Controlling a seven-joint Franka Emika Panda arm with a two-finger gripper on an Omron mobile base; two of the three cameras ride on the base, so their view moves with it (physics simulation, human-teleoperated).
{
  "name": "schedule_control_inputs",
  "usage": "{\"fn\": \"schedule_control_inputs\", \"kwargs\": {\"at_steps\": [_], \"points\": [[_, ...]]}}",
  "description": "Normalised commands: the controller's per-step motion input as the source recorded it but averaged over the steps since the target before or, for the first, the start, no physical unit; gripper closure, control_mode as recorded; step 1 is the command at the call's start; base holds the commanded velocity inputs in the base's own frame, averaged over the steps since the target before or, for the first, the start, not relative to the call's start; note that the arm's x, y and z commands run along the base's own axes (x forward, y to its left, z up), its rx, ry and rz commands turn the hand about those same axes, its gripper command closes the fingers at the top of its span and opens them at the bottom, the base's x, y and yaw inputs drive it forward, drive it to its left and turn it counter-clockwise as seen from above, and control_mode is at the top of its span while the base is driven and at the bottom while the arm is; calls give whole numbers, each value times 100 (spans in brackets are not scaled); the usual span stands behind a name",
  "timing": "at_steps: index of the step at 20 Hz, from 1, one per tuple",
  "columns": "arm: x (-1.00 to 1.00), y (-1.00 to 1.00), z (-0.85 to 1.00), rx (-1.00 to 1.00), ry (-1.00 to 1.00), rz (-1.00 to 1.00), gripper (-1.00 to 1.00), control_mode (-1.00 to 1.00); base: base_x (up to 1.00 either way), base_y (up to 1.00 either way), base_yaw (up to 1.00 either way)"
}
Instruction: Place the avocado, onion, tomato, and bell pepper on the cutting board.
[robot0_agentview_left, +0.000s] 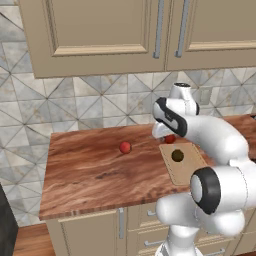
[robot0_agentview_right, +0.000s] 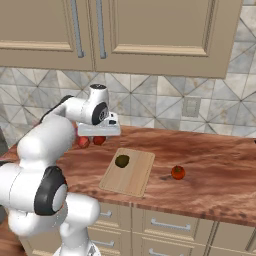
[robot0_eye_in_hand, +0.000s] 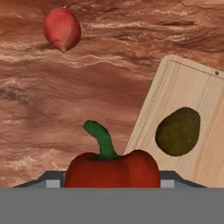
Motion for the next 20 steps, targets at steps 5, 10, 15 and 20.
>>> {"fn": "schedule_control_inputs", "kwargs": {"at_steps": [5,10,15,20], "points": [[-92,-28,11,0,0,-2,100,-100,0,0,0],[-28,-9,-8,0,0,-1,100,-100,0,0,0],[5,-10,-18,-1,0,0,100,-100,0,0,0],[0,-36,-16,0,4,0,100,-100,0,0,0]]}}
